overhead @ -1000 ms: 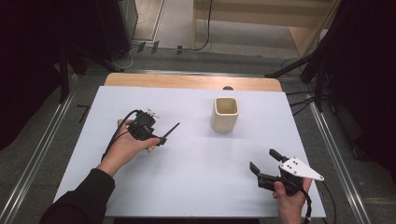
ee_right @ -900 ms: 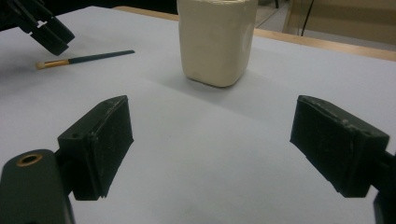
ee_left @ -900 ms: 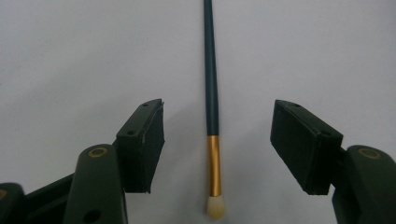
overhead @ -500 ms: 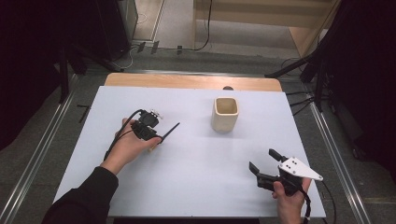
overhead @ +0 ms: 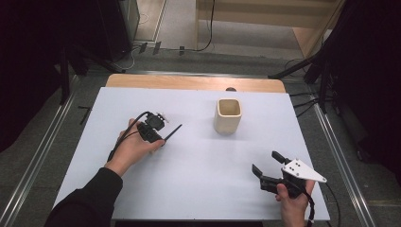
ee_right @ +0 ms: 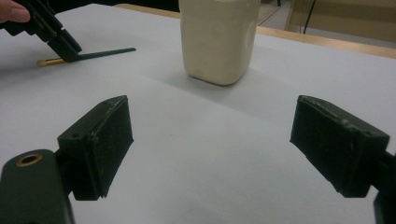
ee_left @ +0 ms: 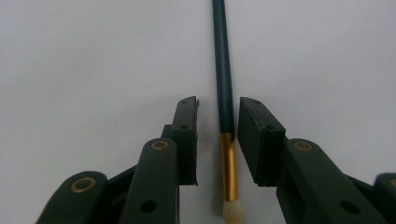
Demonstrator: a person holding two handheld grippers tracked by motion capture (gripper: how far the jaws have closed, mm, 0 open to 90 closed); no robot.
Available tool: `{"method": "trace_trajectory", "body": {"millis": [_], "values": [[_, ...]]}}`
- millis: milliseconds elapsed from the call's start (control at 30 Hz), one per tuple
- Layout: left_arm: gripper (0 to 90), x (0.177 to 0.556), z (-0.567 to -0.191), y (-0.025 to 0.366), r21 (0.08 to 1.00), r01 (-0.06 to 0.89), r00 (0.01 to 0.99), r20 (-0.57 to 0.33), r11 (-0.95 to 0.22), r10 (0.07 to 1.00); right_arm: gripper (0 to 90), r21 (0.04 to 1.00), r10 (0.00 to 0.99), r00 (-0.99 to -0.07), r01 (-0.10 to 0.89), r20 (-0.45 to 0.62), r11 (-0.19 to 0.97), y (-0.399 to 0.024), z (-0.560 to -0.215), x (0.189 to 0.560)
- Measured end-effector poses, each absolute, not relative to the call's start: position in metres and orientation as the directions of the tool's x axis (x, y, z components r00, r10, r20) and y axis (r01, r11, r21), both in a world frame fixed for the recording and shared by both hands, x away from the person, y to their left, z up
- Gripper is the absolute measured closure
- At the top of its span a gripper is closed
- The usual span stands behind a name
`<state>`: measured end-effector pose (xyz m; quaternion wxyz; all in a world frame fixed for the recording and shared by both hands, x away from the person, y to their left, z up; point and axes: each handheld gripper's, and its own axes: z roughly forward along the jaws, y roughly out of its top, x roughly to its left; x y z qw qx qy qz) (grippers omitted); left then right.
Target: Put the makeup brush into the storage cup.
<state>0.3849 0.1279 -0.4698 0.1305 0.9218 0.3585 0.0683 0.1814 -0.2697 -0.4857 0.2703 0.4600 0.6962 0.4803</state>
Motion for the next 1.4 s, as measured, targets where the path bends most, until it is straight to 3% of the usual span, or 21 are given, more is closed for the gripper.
{"method": "trace_trajectory", "body": {"millis": [533,767,1400], "values": [[83.4,0.386,-0.471,0.126,0.274,0.646,0.739,0.010,-0.713,0.674,13.6,0.914,0.899,-0.432,0.388,0.070,0.115,-0.269,-0.486,0.182],[84.3,0.385,-0.470,0.126,0.275,0.634,0.747,0.023,-0.723,0.664,13.6,0.913,0.898,-0.434,0.390,0.070,0.117,-0.269,-0.487,0.183],[84.5,0.368,-0.453,0.147,0.444,0.618,0.734,-0.028,-0.649,0.679,13.6,0.910,0.898,-0.435,0.395,0.066,0.125,-0.266,-0.489,0.184]]}}
